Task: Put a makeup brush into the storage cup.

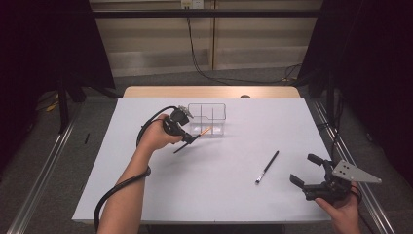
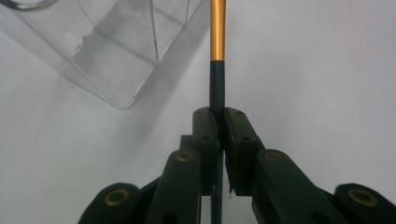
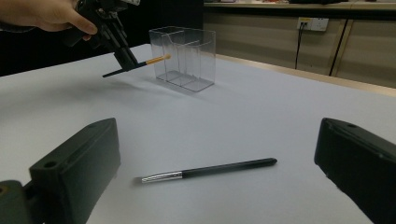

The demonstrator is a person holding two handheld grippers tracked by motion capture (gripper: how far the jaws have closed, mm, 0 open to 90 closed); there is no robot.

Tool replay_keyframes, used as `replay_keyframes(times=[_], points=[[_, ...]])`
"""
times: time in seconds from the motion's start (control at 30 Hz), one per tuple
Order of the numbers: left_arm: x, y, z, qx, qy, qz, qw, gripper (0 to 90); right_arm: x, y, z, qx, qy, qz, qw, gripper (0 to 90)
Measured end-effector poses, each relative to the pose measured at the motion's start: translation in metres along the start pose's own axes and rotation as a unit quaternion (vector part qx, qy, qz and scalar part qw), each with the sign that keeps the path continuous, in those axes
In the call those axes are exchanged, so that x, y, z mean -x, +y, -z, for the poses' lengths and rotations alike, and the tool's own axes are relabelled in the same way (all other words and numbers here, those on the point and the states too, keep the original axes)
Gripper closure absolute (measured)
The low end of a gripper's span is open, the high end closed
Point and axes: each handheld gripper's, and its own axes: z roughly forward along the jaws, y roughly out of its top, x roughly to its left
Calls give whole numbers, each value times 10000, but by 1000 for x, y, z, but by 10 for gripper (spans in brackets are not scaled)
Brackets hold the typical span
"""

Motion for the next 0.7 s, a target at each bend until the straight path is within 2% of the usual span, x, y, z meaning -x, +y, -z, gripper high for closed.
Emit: replay_keyframes(times=[0.2,0.27,0.33,0.37,0.4,0.43,0.57,0.7], points=[[1,-3,3,366,-39,15,9993,838,-1,0,-1,-7,26,-6,10000,0],[2,-3,3,504,-50,85,9987,838,-1,0,-2,-18,32,10,10000,0],[3,-4,4,597,1,92,9982,838,-1,0,-2,-12,44,23,10000,0],[4,-4,4,715,-48,135,9973,838,-1,0,-2,-22,63,24,10000,0],[4,-4,5,772,19,132,9969,838,-2,0,-2,-21,66,29,10000,0],[4,-5,5,865,-47,135,9961,838,-2,0,-2,-28,64,25,10000,0],[5,-6,7,1188,-8,155,9928,838,-2,0,-2,-39,58,25,10000,0],[6,-6,7,1400,-38,198,9899,838,-2,0,-2,-30,50,25,10000,0]])
